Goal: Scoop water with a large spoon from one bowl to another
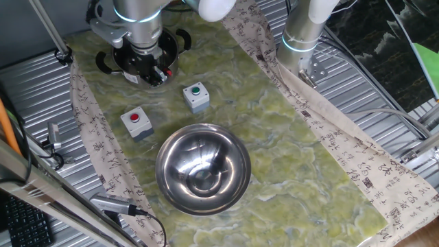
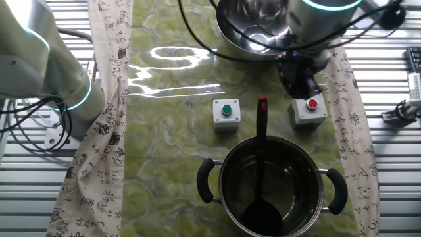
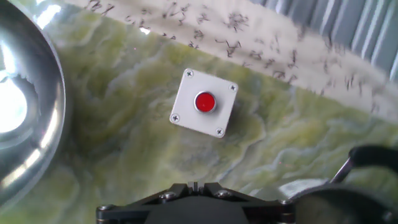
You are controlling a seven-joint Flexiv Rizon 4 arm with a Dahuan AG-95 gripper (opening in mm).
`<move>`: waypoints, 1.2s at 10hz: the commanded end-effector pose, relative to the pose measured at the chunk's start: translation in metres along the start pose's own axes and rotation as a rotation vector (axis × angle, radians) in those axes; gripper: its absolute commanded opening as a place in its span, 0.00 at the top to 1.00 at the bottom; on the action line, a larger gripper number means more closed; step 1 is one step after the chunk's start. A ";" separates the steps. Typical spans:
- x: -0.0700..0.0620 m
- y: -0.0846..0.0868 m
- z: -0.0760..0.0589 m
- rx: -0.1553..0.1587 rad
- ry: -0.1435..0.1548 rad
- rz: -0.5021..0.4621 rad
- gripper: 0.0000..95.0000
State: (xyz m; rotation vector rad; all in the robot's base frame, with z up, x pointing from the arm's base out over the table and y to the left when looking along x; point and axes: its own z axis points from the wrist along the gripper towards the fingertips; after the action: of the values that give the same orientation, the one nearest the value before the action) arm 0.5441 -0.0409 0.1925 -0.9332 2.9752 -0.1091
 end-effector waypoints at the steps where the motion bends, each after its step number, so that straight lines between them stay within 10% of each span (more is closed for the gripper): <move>1: 0.022 -0.026 -0.017 -0.089 0.121 -0.504 1.00; 7: 0.084 -0.041 -0.047 -0.040 0.201 -0.889 1.00; 12: 0.120 -0.033 -0.026 0.007 0.216 -0.951 1.00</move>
State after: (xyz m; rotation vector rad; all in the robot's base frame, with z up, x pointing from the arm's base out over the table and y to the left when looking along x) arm 0.4727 -0.1282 0.2252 -2.2987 2.4225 -0.2171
